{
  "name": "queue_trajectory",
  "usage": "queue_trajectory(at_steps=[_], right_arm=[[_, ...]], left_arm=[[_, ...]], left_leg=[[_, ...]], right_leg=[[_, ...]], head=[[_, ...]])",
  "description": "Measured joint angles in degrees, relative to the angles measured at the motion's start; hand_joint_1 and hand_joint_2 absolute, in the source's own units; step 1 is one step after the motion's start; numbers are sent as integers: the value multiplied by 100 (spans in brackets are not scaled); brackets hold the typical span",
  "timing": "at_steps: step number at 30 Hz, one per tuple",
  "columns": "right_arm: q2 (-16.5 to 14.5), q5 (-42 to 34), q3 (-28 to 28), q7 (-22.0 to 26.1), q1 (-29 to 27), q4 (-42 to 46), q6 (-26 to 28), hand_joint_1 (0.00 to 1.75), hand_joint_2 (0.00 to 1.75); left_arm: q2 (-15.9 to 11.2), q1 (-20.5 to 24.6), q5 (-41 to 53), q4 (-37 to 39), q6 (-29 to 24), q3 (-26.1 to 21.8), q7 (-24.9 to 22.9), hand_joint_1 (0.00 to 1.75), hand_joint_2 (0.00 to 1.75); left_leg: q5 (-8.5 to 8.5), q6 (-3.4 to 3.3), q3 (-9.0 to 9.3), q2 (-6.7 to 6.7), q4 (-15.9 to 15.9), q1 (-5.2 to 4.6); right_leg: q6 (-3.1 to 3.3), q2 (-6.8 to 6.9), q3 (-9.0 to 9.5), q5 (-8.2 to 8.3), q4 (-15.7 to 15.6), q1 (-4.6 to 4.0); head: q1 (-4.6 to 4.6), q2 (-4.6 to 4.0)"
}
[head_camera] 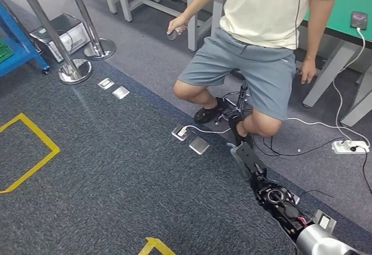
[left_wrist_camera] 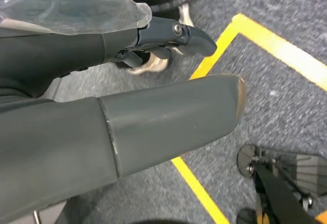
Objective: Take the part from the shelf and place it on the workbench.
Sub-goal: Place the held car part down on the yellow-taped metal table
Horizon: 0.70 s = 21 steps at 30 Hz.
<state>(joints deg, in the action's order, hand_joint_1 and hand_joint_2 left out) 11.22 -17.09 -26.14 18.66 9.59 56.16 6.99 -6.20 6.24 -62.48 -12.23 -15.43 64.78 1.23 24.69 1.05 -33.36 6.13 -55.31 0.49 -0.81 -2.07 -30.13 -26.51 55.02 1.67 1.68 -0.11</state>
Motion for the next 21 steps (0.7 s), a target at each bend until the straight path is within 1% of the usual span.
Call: queue_trajectory(at_steps=[1,2,3,4,5,6,7,8,9,10,11,12,13,14,15,16,17,18,19,20,21], right_arm=[[2,-32,24,22,16,-158,22,0,0],[6,-80,56,11,30,-342,64,0,0],[11,-149,95,-18,40,-559,110,0,0],[17,-227,135,-58,45,-790,151,0,0],[22,-308,172,-94,40,-1008,182,0,0],[31,-388,210,-110,31,-1210,192,0,0],[41,-452,250,-118,26,-1386,197,0,0],[50,-508,291,-145,27,-1565,211,0,0],[58,-555,338,-202,28,-1765,236,0,0],[66,-580,378,-282,23,-1960,268,0,0],[71,-602,412,-378,9,-2149,304,0,0],[75,-620,436,-472,-11,-2316,332,0,0],[79,-642,449,-560,-28,-2458,354,0,0],[78,-662,460,-645,-42,-2586,374,0,0],[76,-678,471,-730,-58,-2716,393,0,0],[75,-683,483,-816,-80,-2842,416,0,0],[74,-684,498,-904,-114,-2971,437,0,0],[74,-689,513,-996,-162,-3098,452,0,0],[73,-700,526,-1083,-221,-3202,463,0,0],[69,-720,536,-1162,-282,-3297,467,0,0],[62,-745,544,-1227,-331,-3383,467,0,0]], left_arm=[[1,5,-1,-1,0,0,-1,0,0],[4,12,-1,-1,0,0,-1,0,0],[4,21,-2,-1,0,0,-1,0,0],[7,25,-3,-1,0,0,-1,0,0],[9,22,-5,-1,0,0,-1,0,0],[10,15,-9,-1,0,0,0,0,0],[11,6,-13,-1,0,0,0,0,0],[10,-1,-19,-1,0,0,0,0,0],[7,3,-25,0,-1,0,-1,0,0],[4,10,-30,0,-1,0,-2,0,0],[2,16,-34,-1,-2,0,-2,0,0],[0,18,-37,0,-2,0,-3,0,0],[-2,13,-38,0,-2,0,-3,0,0],[-1,3,-38,1,1,0,-3,0,0],[1,-3,-38,1,6,0,-4,0,0],[2,-1,-37,1,12,0,-4,0,0],[5,4,-37,1,18,0,-5,0,0],[5,13,-35,1,23,0,-5,0,0],[5,20,-34,1,25,0,-5,0,0],[4,21,-34,1,26,0,-5,0,0],[4,17,-33,1,27,0,-6,0,0]], left_leg=[[134,23,-119,-181,-244,-3],[311,44,-301,-382,-612,-7],[497,62,-525,-494,-1042,-2],[625,73,-723,-544,-1412,4],[651,75,-831,-564,-1601,8],[573,69,-820,-575,-1558,8],[403,51,-678,-600,-1275,7],[199,20,-446,-689,-840,-4],[49,-13,-222,-790,-419,-32],[-50,-49,-53,-865,-104,-55],[-78,-81,32,-908,61,-82],[-60,-104,43,-871,96,-104],[-65,-134,50,-807,113,-101],[-69,-161,76,-757,143,-95],[-76,-189,111,-709,179,-82],[-85,-217,147,-662,214,-66],[-85,-238,172,-611,230,-59],[-80,-256,181,-546,233,-61],[-75,-267,185,-471,229,-65],[-68,-271,190,-387,221,-68],[-59,-269,197,-304,209,-69]], right_leg=[[27,73,17,3,-19,3],[45,148,26,-1,-27,-10],[61,225,29,-10,-29,-22],[68,307,32,-21,-28,-30],[71,386,36,-31,-27,-37],[70,457,42,-43,-27,-40],[64,518,55,-56,-27,-42],[54,571,74,-71,-28,-45],[32,622,94,-95,-25,-59],[7,666,116,-117,-26,-72],[-23,714,137,-138,-29,-85],[-53,762,158,-154,-39,-95],[-83,805,188,-166,-55,-92],[-112,787,210,-198,-45,-81],[-134,693,190,-275,49,-71],[-152,564,105,-410,267,-62],[-160,413,-57,-591,613,-55],[-167,308,-275,-782,1045,-57],[-173,262,-484,-916,1433,-58],[-177,240,-625,-944,1661,-57],[-179,229,-662,-848,1658,-53]], head=[[-36,0],[-72,0],[-102,0],[-114,0],[-119,0],[-123,0],[-124,0],[-126,0],[-135,0],[-130,0],[-122,0],[-112,0],[-96,0],[-86,0],[-75,0],[-58,0],[-32,0],[-6,0],[19,0],[40,0],[57,0]])
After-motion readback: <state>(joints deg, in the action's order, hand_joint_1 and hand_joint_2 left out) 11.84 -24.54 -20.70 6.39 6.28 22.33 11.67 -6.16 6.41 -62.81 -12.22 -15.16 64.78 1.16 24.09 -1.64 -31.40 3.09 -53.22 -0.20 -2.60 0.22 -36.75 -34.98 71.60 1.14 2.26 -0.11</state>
